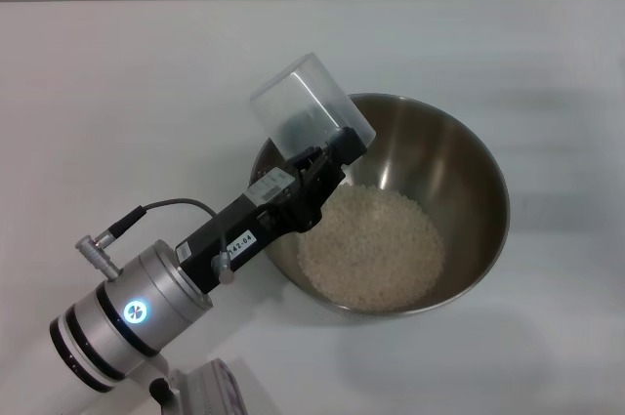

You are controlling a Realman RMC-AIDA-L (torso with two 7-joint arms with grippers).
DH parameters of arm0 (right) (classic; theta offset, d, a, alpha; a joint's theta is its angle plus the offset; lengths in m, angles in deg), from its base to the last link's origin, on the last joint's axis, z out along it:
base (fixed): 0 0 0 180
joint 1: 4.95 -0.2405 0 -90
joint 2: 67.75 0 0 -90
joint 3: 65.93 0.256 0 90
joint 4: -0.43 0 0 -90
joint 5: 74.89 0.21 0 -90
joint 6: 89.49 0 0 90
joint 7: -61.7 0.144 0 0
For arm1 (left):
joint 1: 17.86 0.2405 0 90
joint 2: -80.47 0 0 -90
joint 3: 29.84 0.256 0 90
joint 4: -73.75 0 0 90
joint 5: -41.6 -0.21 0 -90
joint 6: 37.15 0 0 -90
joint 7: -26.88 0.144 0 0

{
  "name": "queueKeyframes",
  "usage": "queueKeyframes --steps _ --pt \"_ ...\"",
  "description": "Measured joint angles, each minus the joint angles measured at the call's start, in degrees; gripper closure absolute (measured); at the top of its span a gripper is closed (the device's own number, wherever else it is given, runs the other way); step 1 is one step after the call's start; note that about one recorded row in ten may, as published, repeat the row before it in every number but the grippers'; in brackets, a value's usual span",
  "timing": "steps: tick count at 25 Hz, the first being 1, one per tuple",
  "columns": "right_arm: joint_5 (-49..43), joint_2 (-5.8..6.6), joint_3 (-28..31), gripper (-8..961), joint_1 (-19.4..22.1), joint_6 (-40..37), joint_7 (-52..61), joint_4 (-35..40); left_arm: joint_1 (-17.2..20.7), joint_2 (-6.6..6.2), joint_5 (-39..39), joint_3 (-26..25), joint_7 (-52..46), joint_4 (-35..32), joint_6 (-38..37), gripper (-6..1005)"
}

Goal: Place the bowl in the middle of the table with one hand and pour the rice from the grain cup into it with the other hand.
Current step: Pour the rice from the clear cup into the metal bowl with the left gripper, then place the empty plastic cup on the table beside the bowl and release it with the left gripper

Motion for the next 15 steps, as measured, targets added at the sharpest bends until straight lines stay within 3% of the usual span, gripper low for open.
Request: queueKeyframes --steps 15 --pt "0.0 -0.26 0.0 370 0.4 0.0 0.2 0.1 -0.1 0.0 0.0 0.0 4.8 0.1 0.6 963"
